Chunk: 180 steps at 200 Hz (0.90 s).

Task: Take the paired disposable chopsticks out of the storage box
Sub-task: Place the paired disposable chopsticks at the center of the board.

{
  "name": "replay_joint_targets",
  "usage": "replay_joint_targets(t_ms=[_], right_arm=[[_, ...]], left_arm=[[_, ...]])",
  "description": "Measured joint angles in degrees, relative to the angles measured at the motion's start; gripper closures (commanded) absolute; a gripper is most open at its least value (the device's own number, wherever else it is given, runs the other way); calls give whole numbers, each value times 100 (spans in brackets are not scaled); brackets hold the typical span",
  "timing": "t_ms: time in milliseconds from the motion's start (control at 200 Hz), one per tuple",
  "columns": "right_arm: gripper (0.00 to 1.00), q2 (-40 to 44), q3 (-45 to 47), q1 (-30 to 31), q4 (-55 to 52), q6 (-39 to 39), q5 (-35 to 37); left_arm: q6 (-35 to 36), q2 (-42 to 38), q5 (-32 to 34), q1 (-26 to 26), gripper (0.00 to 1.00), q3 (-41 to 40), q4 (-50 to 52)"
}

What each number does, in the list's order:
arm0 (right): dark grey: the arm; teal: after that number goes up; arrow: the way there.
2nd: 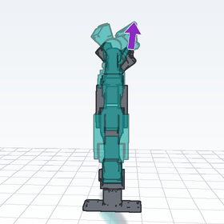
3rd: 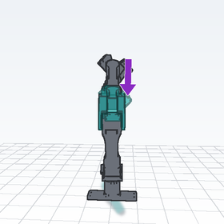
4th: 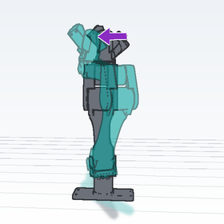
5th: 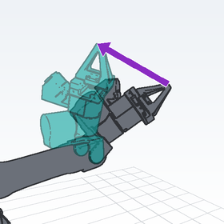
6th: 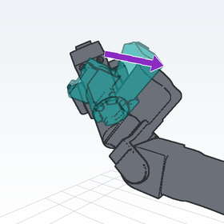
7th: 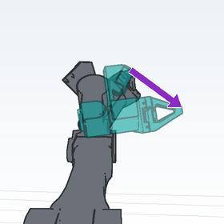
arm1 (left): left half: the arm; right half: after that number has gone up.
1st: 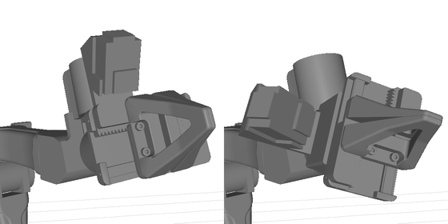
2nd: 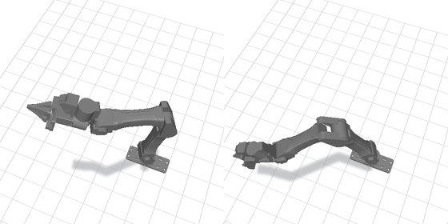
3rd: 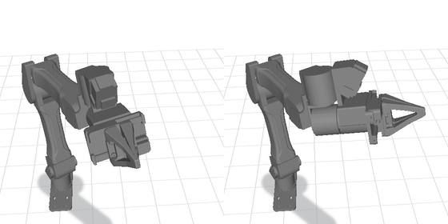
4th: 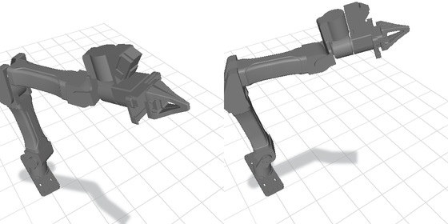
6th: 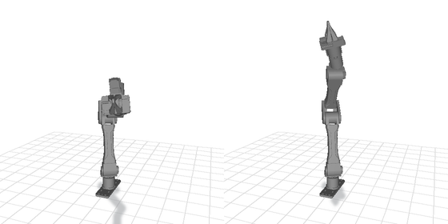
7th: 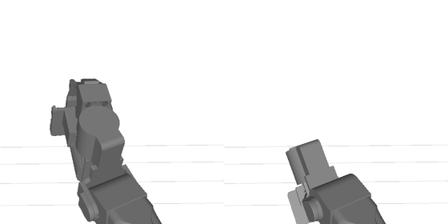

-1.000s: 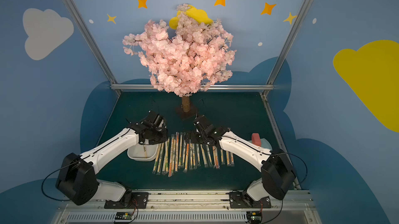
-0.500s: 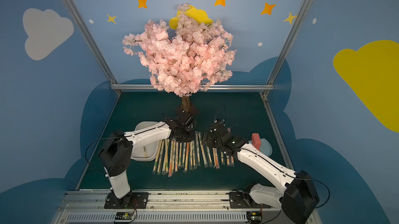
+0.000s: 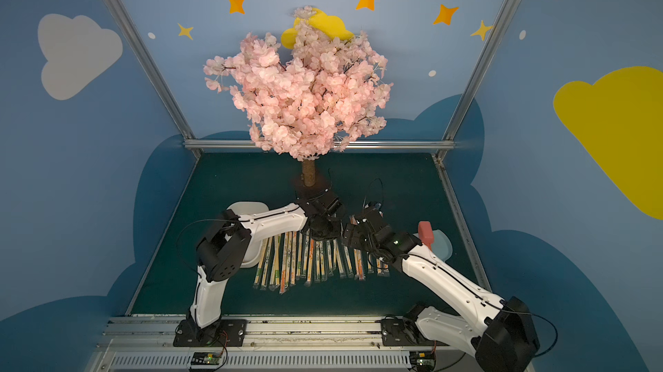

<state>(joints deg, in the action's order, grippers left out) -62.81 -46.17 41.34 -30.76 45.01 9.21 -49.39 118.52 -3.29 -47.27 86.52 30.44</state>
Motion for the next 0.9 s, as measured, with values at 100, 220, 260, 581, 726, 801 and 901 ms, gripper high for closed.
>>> replay_joint_targets(t_ms=[100,220,260,581,726,801,901], right_arm=[[3,0,2,0,-11,0,0],[3,0,2,0,-11,0,-2],[3,-2,2,0,-11,0,-2],[3,-2,2,0,13,0,-35],[3,-2,2,0,39,0,-76],[3,-2,2,0,52,0,-111],[3,-7,2,0,98,-2,-195]], left_arm=[[-90,22,-22,0,97,-7,-7],[-190,26,-24,0,93,-66,-35],[-229,26,-33,0,91,-98,-39],[-350,31,-107,0,72,-155,-28],[-295,-59,-52,0,71,-208,-13],[-192,-238,68,0,69,-243,31],[7,-656,304,0,66,-271,98]])
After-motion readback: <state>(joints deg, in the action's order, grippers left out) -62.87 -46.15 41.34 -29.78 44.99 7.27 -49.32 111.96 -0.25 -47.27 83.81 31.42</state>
